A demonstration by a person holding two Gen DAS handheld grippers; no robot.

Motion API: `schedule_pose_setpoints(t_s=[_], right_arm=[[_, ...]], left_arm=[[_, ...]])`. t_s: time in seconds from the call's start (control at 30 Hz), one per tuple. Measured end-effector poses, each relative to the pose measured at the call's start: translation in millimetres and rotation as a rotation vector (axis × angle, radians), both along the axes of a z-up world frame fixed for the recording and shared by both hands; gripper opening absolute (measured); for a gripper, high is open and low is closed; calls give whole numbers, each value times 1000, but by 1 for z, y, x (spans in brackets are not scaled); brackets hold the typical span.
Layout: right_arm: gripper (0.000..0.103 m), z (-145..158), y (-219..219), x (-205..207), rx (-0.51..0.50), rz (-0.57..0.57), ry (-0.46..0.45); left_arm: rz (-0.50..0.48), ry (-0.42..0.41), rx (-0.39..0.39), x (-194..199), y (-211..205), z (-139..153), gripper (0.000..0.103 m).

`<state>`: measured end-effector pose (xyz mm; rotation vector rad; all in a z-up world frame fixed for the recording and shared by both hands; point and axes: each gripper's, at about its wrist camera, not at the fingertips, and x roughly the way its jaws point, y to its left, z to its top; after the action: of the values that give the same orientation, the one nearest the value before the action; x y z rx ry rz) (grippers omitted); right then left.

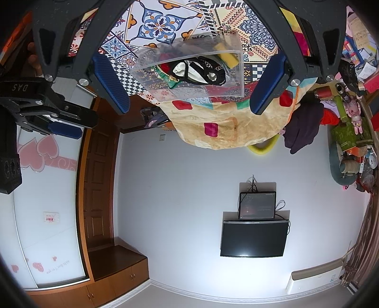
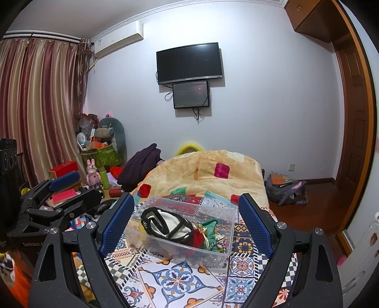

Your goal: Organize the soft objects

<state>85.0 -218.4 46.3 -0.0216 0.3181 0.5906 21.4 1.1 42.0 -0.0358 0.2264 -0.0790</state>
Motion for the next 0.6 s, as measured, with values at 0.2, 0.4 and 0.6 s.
schedule_pose_setpoints(t_s=[0.2, 0.4, 0.6], right_arm=[[88, 1, 0, -1, 0, 0, 0], [88, 0, 1, -1, 1, 1, 1], [89, 1, 1, -2, 1, 0, 0]], left_arm=[[-7, 1, -5, 0, 1, 0, 103], [-10, 1, -7, -1, 2, 0, 103], [-11, 1, -8, -1, 2, 0, 103]])
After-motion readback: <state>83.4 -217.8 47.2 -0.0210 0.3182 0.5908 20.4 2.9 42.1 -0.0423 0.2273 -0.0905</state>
